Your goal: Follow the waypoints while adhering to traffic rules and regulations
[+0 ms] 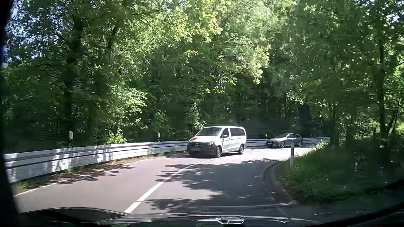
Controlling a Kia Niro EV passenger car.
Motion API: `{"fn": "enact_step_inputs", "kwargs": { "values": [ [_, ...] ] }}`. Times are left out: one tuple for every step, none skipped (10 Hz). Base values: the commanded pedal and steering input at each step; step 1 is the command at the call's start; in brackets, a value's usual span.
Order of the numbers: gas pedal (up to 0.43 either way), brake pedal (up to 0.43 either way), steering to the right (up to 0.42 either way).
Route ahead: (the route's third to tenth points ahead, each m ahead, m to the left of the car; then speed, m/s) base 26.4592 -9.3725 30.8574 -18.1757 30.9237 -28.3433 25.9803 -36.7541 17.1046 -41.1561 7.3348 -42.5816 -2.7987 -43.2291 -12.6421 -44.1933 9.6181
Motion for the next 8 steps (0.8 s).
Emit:
{"fn": "enact_step_inputs", "kwargs": {
  "values": [
    [0.169,0.000,0.061],
    [0.157,0.000,0.076],
    [0.157,0.000,0.082],
    [0.157,0.000,0.082],
    [0.157,0.000,0.081],
    [0.157,0.000,0.079],
    [0.157,0.000,0.077],
    [0.130,0.000,0.080]
  ]
}}
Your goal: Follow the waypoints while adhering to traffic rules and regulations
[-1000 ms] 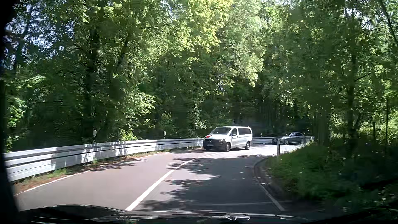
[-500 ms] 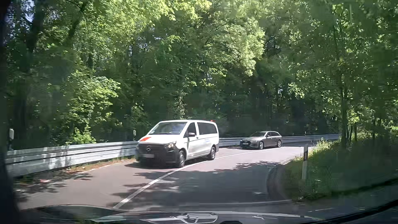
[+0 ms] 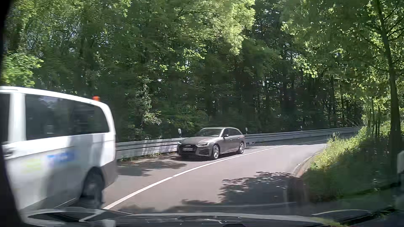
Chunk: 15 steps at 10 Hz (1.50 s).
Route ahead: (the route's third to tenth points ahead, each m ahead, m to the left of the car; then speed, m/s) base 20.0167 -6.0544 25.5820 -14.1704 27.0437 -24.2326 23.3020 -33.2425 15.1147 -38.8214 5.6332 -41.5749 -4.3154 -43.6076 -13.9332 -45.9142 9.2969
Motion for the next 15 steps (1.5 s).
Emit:
{"fn": "enact_step_inputs", "kwargs": {
  "values": [
    [0.130,0.000,0.099],
    [0.130,0.000,0.128],
    [0.130,0.000,0.152],
    [0.130,0.000,0.170],
    [0.138,0.000,0.177],
    [0.157,0.000,0.183],
    [0.189,0.000,0.185],
    [0.197,0.000,0.188],
    [0.197,0.000,0.191],
    [0.197,0.000,0.194],
    [0.197,0.000,0.198],
    [0.209,0.000,0.203],
    [0.209,0.000,0.210],
    [0.209,0.000,0.214],
    [0.209,0.000,0.214]
  ]
}}
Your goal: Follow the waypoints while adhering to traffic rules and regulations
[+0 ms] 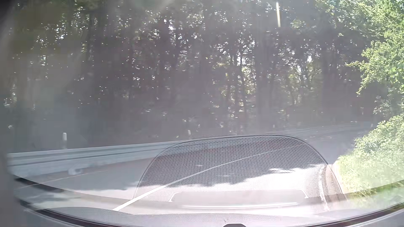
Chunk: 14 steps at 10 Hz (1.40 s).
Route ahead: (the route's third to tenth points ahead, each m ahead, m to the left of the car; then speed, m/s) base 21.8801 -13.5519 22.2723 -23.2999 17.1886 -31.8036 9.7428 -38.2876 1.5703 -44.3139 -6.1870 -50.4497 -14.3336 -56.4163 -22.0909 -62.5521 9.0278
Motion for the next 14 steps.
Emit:
{"fn": "enact_step_inputs", "kwargs": {
  "values": [
    [0.209,0.000,0.219],
    [0.209,0.000,0.222],
    [0.209,0.000,0.223],
    [0.209,0.000,0.223],
    [0.209,0.000,0.225],
    [0.209,0.000,0.228],
    [0.209,0.000,0.236],
    [0.209,0.000,0.245],
    [0.209,0.000,0.247],
    [0.209,0.000,0.247],
    [0.169,0.000,0.247],
    [0.138,0.000,0.248],
    [0.138,0.000,0.249],
    [0.138,0.000,0.256]
  ]
}}
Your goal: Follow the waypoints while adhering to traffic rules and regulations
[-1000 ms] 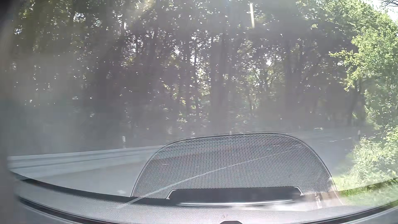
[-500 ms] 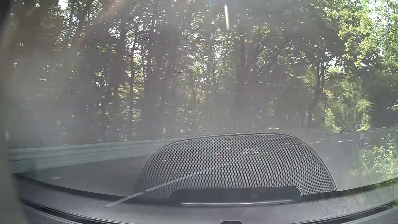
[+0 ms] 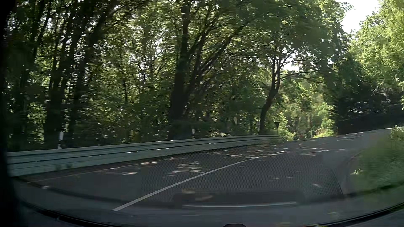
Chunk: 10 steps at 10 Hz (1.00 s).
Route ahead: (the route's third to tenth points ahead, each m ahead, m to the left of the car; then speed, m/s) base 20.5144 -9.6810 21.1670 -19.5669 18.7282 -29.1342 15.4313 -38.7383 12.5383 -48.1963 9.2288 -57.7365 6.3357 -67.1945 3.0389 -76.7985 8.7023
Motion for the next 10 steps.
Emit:
{"fn": "enact_step_inputs", "kwargs": {
  "values": [
    [0.138,0.000,0.266],
    [0.150,0.000,0.272],
    [0.177,0.000,0.276],
    [0.177,0.000,0.276],
    [0.189,0.000,0.276],
    [0.220,0.000,0.276],
    [0.220,0.000,0.277],
    [0.220,0.000,0.277],
    [0.220,0.000,0.278],
    [0.220,0.000,0.278]
  ]
}}
